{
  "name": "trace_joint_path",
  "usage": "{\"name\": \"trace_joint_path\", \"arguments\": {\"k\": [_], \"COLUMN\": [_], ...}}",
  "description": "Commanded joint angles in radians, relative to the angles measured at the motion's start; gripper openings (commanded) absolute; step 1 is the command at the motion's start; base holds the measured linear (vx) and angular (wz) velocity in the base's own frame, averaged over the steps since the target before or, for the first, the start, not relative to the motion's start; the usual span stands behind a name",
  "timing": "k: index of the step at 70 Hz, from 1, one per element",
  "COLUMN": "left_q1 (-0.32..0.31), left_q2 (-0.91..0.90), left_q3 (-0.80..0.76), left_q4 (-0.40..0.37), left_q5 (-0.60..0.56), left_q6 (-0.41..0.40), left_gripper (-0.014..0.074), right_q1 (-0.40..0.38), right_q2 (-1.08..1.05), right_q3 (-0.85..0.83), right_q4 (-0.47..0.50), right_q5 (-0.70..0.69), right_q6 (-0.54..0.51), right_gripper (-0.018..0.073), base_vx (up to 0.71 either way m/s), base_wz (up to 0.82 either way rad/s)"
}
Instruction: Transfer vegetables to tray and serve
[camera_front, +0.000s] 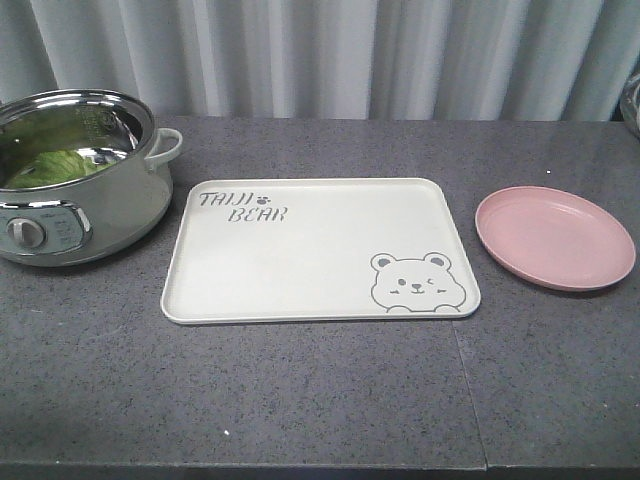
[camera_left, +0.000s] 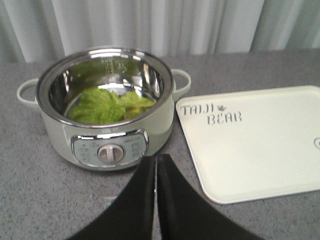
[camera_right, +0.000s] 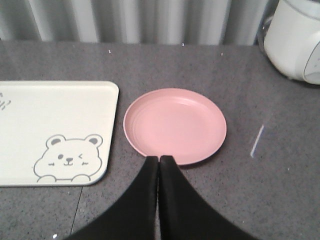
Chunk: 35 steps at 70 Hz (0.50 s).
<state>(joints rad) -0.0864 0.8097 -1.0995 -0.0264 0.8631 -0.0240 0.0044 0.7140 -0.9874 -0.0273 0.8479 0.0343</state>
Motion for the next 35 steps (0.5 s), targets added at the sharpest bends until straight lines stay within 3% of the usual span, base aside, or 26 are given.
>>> {"name": "trace_joint_path", "arguments": {"k": [1, 12, 35], "left_q1": [0.003, 0.003, 0.003], "left_q2": [0.087, 0.209, 0.264], "left_q3": [-0.102, -0.154, -0.154], "left_q4": [-0.003, -0.003, -0.003], "left_q5": [0.049, 0.159, 0.164], "left_q6": [-0.009, -0.009, -0.009], "left_gripper": [-0.0006, -0.0006, -0.0006], "right_q1": [-0.005, -0.005, -0.005], "right_q2": [0.115, 0.253, 0.305], "right_q3": [-0.119, -0.213, -0.224], "right_q4": [-0.005, -0.012, -0.013], "right_q5": [0.039, 0.138, 0.167], "right_q6": [-0.002, -0.004, -0.004], "right_gripper": [-0.0008, -0.0008, -0.0008], "base_vx": [0.00, 0.00, 0.00], "base_wz": [0.00, 0.00, 0.00]}}
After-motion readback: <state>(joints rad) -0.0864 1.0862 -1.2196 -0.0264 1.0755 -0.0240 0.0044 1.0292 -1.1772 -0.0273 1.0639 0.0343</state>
